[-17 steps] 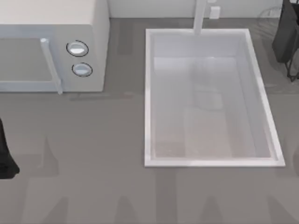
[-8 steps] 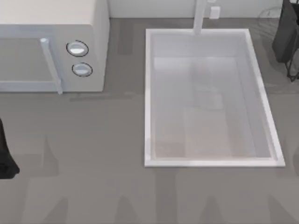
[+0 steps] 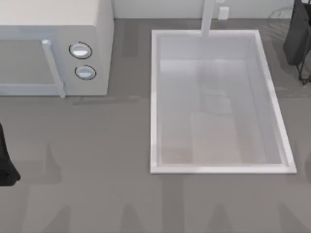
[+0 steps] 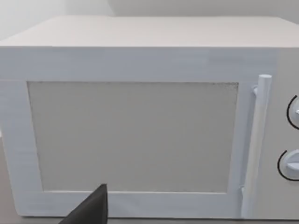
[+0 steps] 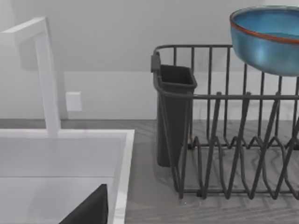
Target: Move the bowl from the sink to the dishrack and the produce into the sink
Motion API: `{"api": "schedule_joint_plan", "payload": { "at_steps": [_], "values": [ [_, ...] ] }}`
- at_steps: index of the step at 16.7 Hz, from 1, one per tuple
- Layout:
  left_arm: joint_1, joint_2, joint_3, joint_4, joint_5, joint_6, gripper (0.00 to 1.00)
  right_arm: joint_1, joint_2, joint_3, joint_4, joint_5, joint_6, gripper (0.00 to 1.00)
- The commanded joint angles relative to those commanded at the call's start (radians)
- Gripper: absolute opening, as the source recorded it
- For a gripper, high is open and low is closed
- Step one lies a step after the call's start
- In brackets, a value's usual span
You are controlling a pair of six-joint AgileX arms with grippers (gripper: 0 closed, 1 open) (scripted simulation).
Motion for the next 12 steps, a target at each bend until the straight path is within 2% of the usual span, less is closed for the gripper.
{"api": "schedule_joint_plan", "payload": {
  "at_steps": [7,12],
  "values": [
    [0.000,0.000,0.000,0.000,0.000,0.000,1.00,-0.005,0.030,0.021,-0.024,-0.001,-0.008,1.00],
    [0.000,0.000,0.000,0.000,0.000,0.000,1.00,-0.051,0.282,0.199,-0.189,0.003,-0.046,1.00]
  ]
}}
